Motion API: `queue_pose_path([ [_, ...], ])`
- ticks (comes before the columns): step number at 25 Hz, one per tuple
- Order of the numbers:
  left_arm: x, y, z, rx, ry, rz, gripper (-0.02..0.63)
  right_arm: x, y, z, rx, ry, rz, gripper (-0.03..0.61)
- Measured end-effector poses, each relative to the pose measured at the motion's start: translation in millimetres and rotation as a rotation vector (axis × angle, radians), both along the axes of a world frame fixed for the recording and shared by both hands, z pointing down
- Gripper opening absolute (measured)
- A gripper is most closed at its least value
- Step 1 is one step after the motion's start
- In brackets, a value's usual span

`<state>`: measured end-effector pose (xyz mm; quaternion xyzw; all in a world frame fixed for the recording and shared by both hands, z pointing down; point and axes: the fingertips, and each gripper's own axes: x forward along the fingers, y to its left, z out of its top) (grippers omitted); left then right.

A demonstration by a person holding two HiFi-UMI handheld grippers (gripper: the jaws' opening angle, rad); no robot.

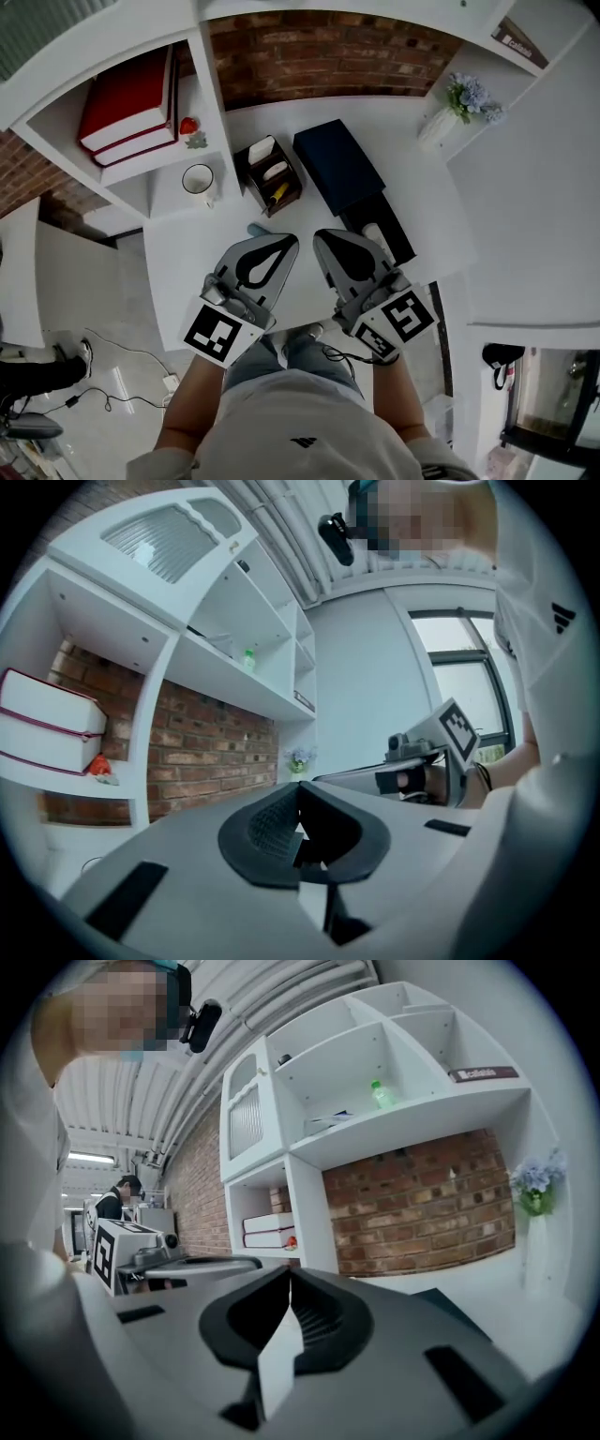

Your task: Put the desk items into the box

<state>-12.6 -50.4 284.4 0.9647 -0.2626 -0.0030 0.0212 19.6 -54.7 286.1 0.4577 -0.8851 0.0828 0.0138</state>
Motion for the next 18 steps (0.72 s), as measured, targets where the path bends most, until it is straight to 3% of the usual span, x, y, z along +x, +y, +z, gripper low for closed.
queue_pose_path([
  [10,-60.6,-9.8,3.1,-0.01,0.007,-0.184,0.012,-62.8,-16.5,7.9,-0.018,0.002,-0.19,0.01],
  [18,-85.0,-16.5,8.7,-0.024,0.008,-0.256,0.011,-84.8,-31.0,29.4,-0.065,0.033,-0.256,0.011],
])
